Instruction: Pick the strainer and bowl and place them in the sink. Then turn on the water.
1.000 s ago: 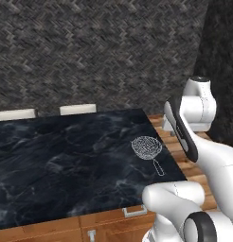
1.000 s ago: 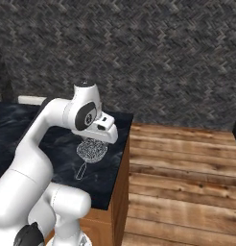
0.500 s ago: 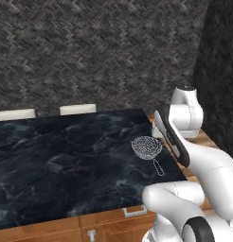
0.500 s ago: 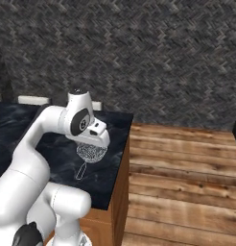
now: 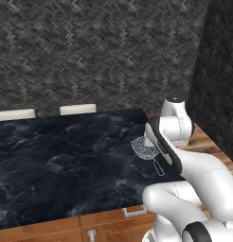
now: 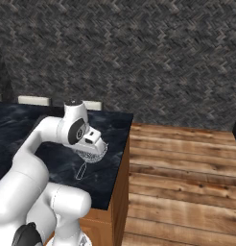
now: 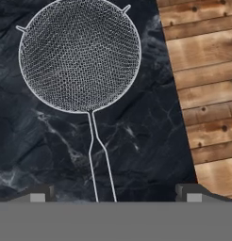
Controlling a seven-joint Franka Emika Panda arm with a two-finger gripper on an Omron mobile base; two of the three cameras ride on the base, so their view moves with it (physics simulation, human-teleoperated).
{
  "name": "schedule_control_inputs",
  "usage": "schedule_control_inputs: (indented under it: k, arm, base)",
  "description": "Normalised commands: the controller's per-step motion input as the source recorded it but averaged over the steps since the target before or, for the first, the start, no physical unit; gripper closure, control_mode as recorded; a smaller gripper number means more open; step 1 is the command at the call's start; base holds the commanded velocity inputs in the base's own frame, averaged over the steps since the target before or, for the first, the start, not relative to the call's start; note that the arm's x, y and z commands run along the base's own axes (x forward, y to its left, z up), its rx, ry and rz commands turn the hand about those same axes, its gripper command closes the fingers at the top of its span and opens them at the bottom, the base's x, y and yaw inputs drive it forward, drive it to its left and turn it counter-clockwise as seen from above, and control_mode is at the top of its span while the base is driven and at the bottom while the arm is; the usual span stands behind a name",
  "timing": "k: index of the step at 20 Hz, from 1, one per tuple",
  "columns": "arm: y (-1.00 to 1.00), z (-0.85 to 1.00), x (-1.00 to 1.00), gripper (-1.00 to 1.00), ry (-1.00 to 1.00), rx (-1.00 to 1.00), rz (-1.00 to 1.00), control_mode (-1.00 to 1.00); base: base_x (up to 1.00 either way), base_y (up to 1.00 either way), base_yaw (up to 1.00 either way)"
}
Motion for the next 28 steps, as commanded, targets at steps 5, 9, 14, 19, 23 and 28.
schedule_control_inputs:
  k: [5, 9, 14, 19, 23, 28]
  arm:
    - [0.09, -0.32, 0.13, -1.00, 0.00, 0.00, 0.02, -1.00]
    - [0.06, -0.28, 0.17, -1.00, 0.00, 0.00, 0.02, -1.00]
    - [0.09, -0.21, 0.11, -1.00, 0.03, 0.00, 0.04, -1.00]
    - [0.06, -0.20, 0.05, -1.00, 0.01, 0.00, 0.03, -1.00]
    - [0.00, -0.20, 0.09, -1.00, 0.00, 0.00, 0.04, -1.00]
    - [0.00, -0.25, 0.06, -1.00, 0.02, 0.00, 0.04, -1.00]
  base:
    - [0.00, 0.00, 0.00]
    - [0.00, 0.00, 0.00]
    - [0.00, 0.00, 0.00]
    - [0.00, 0.00, 0.00]
    - [0.00, 0.00, 0.00]
    - [0.00, 0.00, 0.00]
